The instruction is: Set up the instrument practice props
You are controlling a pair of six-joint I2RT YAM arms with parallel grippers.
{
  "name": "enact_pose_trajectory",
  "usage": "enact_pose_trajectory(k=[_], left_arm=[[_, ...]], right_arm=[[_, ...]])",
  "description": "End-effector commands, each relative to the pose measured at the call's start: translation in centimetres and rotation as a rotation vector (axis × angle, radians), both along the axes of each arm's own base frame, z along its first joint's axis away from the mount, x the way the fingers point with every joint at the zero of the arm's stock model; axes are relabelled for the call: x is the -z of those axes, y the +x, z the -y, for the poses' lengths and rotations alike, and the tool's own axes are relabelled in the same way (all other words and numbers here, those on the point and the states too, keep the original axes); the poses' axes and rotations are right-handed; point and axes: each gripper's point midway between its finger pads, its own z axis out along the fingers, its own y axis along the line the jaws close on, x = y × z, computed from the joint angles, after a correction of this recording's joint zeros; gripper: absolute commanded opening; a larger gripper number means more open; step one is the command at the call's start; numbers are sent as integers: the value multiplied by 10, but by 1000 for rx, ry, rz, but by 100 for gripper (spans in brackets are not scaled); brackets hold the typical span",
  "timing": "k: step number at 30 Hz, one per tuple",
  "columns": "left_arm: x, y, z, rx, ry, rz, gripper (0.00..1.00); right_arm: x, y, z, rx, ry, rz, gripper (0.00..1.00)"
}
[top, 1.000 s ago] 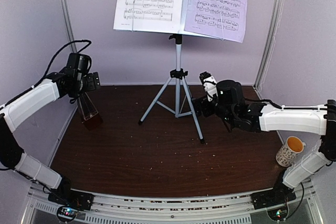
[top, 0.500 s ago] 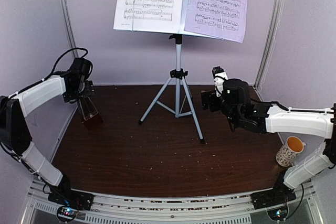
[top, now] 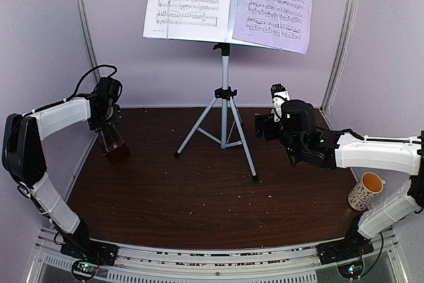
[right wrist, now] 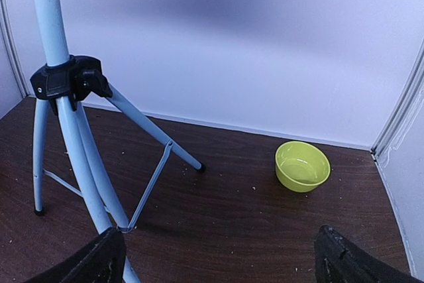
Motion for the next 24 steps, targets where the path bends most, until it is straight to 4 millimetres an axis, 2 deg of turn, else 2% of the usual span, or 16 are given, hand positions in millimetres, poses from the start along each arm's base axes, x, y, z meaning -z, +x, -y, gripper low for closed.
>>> enact_pose_trajectory(k=[1,8,12,15,19,24], left_arm=[[-1,2,-8,-27,17,30,76],[15,-14,-2,24,-3,-10,63],[1,-27,14,108,-11,20,53],[-9,-37,38,222,-9,31,50],[-25,-50,82,377,-9,66,44],[-39,-77,155,594,-29,93,42]], right_arm=[[-10,-2,1,8,52,-7,100],[-12,-4,-7,-32,120,-24,100],[-15,-4,-10,-34,144,-34,100],[-19,-8,-19,-102,151,-37,100],[-28,-20,-37,-254,170,-25,100],[-37,-30,-42,-324,171,-18,100]])
